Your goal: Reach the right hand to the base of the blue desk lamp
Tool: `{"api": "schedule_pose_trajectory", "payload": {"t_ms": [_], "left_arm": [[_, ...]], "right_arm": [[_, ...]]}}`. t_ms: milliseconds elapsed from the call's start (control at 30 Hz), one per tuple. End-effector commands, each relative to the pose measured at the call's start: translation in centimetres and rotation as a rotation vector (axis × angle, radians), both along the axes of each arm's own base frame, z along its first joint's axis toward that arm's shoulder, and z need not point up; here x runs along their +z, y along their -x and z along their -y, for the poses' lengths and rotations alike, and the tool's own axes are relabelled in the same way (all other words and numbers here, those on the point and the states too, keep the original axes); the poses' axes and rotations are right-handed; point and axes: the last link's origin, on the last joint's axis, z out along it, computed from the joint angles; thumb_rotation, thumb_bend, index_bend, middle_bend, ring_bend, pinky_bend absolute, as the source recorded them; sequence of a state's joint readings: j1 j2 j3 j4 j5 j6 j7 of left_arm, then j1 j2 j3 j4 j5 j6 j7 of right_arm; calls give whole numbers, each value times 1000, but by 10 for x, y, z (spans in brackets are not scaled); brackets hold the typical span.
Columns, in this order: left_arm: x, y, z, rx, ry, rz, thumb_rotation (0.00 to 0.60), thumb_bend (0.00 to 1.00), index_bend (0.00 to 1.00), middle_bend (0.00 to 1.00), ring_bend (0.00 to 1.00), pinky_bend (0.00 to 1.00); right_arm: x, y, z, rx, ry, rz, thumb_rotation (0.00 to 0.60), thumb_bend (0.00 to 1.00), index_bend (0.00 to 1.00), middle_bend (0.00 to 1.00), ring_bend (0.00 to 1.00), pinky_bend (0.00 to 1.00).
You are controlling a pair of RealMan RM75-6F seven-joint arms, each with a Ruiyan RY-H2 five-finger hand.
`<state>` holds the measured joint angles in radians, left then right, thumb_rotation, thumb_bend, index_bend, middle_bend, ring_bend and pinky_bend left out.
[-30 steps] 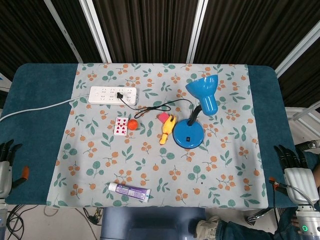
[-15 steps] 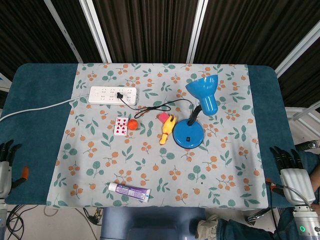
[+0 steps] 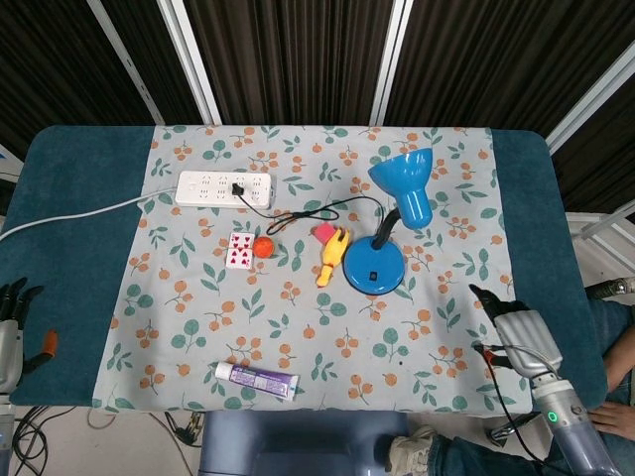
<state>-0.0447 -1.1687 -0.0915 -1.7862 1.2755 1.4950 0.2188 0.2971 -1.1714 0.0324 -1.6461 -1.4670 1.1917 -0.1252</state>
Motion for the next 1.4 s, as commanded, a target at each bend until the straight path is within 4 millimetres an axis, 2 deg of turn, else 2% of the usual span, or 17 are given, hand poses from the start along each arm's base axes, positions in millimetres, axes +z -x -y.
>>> {"api": "schedule_pose_trajectory", "payload": {"t_ms": [33, 300, 633, 967, 1400], "left_arm": [[0, 0, 0, 1, -1, 3, 600, 426, 164, 36, 0, 35], [1, 0, 0, -2, -1, 3, 600, 426, 164, 36, 0, 35], [1, 1, -1, 5, 2, 7, 600, 426, 164, 36, 0, 35], [1, 1, -1, 5, 3, 13, 600, 426, 164, 35, 0, 35], [1, 1, -1, 5, 3, 14, 600, 426, 164, 36, 0, 35]], "right_arm": [[-21, -28, 30, 26, -78, 31, 600, 370, 13, 357, 498, 446], [-55, -59, 56, 26, -193, 62, 600, 425, 13, 465, 582, 565], [-88, -81, 84, 14, -248, 18, 600, 506, 13, 484, 609, 679], [-108, -87, 89, -8, -284, -35, 600, 508, 13, 508, 613, 760], [-115, -88, 91, -22, -296, -58, 600, 508, 13, 511, 615, 840]]}}
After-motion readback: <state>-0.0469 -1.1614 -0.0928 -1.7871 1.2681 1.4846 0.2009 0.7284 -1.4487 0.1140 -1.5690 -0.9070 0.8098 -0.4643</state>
